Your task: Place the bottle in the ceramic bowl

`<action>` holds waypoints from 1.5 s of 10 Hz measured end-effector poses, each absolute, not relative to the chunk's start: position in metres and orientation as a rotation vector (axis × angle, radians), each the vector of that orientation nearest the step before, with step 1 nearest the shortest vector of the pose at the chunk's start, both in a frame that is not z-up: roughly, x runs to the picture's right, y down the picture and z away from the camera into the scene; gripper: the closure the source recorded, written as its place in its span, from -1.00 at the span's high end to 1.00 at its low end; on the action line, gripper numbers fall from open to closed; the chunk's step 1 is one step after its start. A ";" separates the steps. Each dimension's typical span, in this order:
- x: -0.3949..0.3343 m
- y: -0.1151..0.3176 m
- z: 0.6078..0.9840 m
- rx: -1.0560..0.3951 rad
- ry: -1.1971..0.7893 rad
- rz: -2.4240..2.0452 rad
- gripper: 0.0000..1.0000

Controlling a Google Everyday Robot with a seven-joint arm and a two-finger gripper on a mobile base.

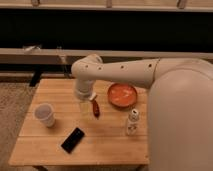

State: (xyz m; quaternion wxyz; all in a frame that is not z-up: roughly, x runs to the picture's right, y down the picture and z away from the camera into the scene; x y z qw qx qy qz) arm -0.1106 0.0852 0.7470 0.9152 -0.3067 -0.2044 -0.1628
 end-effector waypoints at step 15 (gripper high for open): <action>0.088 0.143 0.697 -0.677 -0.236 0.051 0.54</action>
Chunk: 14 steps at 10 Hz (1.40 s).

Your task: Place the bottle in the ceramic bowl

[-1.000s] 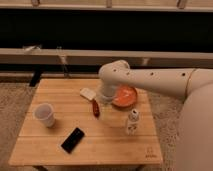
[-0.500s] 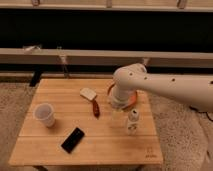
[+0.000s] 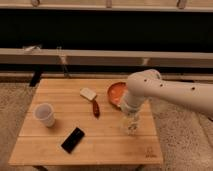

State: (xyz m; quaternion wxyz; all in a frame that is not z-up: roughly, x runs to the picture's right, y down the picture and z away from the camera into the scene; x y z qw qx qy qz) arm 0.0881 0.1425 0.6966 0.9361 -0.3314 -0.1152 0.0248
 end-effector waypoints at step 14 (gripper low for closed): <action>0.137 0.154 0.727 -0.710 -0.170 0.089 0.54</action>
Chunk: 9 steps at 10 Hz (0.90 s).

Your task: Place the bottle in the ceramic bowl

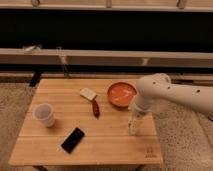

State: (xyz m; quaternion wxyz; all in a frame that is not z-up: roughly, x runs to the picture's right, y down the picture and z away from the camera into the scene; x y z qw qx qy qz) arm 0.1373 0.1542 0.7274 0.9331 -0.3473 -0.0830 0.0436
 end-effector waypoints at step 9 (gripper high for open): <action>0.156 0.158 0.731 -0.716 -0.134 0.074 0.34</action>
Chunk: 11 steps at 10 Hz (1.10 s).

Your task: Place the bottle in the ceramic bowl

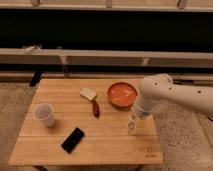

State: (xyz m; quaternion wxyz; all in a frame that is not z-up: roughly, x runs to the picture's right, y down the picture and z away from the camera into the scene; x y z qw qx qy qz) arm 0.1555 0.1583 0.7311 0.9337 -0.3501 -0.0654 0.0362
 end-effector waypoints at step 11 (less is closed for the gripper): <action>0.141 0.102 0.724 -0.619 -0.096 -0.012 -1.00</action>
